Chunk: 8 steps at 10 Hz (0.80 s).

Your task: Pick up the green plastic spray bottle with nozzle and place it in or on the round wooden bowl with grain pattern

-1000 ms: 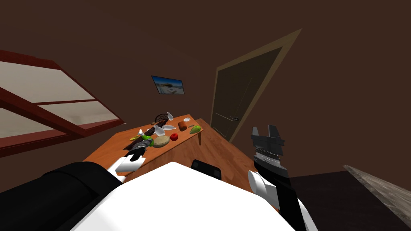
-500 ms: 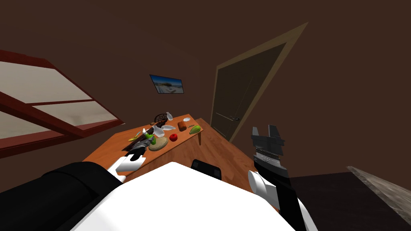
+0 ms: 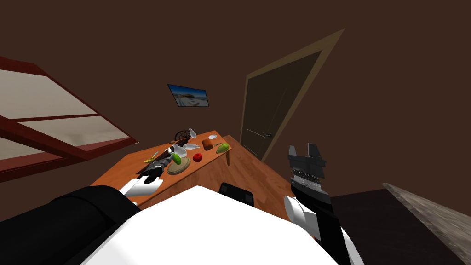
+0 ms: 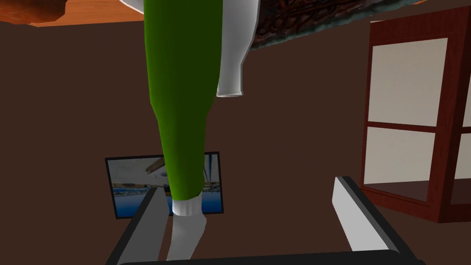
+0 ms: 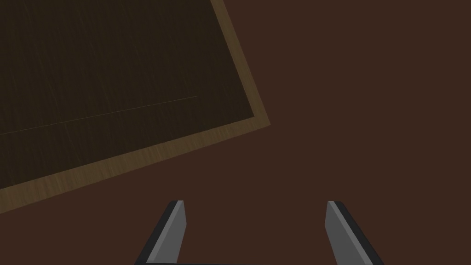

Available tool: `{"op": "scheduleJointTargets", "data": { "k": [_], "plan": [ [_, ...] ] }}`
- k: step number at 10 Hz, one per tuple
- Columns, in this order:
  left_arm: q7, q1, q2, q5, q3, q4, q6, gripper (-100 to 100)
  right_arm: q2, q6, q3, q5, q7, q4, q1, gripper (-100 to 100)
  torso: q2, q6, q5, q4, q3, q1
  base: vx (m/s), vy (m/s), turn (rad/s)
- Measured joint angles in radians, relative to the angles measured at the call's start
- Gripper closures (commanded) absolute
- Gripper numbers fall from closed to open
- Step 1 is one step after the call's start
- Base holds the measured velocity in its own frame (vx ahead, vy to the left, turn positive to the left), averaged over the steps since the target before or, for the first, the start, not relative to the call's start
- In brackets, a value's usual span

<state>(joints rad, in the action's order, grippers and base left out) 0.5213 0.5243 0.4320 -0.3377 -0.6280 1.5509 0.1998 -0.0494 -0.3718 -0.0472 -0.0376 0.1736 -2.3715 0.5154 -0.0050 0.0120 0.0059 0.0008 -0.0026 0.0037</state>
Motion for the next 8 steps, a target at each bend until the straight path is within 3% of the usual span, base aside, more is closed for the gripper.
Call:
{"op": "scheduleJointTargets", "data": {
  "k": [6,7,8],
  "plan": [
    [-0.033,0.065,0.09,0.083,-0.007,0.079,0.106,-100,0.0,0.0,0.0,0.0,0.0,0.0,0.0,0,-0.001,0.0,0.0,0.0,0.0,0.001,-0.039,-0.024,-0.052],
    [-0.035,0.066,0.092,0.085,-0.008,0.081,0.111,0,0.0,0.0,0.0,0.0,0.0,0.0,0.0,0,-0.002,0.0,0.0,0.0,-0.001,0.001,0.0,0.0,0.0],
    [-0.035,0.066,0.091,0.085,-0.008,0.081,0.11,0,0.0,0.0,0.0,0.0,0.0,0.0,0.0,0,-0.003,0.0,0.001,-0.001,-0.002,0.002,0.0,0.0,0.0]
  ]
}}
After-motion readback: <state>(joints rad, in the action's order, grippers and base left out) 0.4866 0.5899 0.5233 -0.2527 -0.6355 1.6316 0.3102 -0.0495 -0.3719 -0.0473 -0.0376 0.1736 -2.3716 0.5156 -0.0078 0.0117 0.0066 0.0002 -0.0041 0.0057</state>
